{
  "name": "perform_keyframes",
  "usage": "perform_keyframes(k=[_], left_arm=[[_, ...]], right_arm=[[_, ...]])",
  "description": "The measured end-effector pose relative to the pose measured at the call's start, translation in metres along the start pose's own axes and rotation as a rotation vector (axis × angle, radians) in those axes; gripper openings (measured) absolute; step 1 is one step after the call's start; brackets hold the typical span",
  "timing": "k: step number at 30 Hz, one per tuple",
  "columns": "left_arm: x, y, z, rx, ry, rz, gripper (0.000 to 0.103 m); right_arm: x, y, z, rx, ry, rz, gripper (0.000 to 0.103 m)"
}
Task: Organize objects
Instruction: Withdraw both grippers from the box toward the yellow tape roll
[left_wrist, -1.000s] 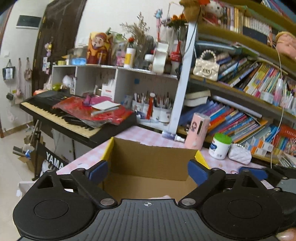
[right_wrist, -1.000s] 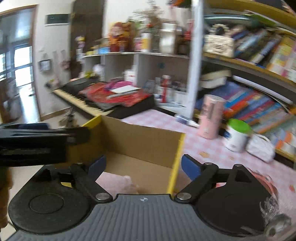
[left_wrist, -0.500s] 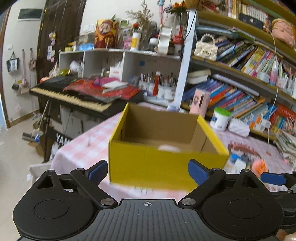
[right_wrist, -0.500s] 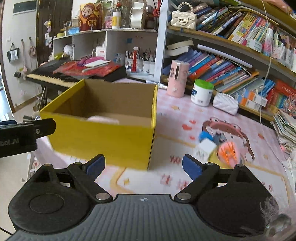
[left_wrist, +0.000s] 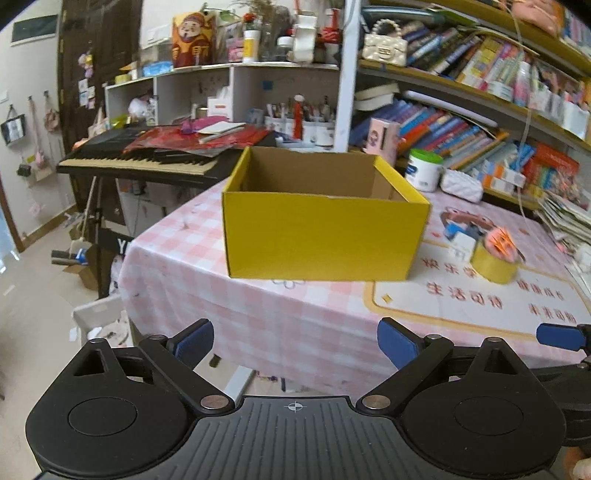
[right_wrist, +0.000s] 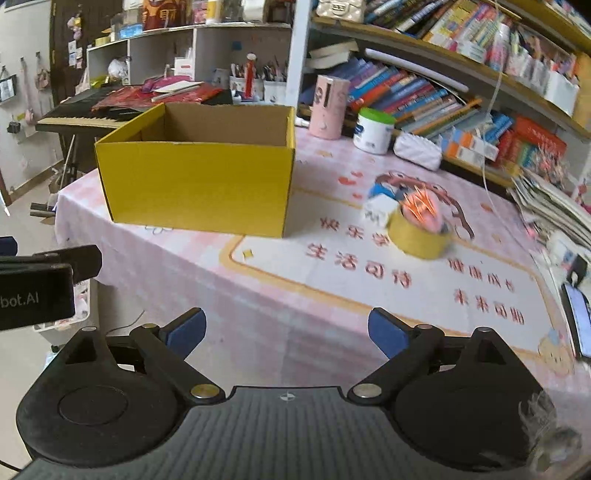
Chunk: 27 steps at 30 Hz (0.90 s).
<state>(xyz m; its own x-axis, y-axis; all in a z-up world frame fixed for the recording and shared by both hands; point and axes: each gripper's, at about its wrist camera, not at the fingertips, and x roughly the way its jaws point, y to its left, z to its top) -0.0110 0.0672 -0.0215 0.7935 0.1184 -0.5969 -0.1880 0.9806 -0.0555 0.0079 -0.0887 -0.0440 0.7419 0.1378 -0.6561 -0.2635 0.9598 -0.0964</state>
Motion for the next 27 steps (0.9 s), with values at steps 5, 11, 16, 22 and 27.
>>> perform_keyframes(k=[5, 11, 16, 22, 27], left_arm=[[-0.006, -0.006, -0.002, 0.023, -0.004, -0.028, 0.097], [-0.001, -0.016, -0.002, 0.051, 0.016, -0.057, 0.097], [0.006, -0.030, 0.000, 0.089, 0.030, -0.093, 0.097], [0.017, -0.052, 0.006, 0.120, 0.039, -0.140, 0.097], [0.025, -0.069, 0.012, 0.136, 0.039, -0.163, 0.097]], right_arm=[[-0.010, -0.007, -0.005, 0.028, -0.001, -0.024, 0.096], [-0.012, -0.018, -0.010, 0.056, 0.009, -0.048, 0.097], [-0.009, -0.034, -0.012, 0.101, 0.024, -0.071, 0.097], [-0.006, -0.056, -0.013, 0.136, 0.036, -0.102, 0.097], [-0.001, -0.075, -0.011, 0.167, 0.043, -0.131, 0.097]])
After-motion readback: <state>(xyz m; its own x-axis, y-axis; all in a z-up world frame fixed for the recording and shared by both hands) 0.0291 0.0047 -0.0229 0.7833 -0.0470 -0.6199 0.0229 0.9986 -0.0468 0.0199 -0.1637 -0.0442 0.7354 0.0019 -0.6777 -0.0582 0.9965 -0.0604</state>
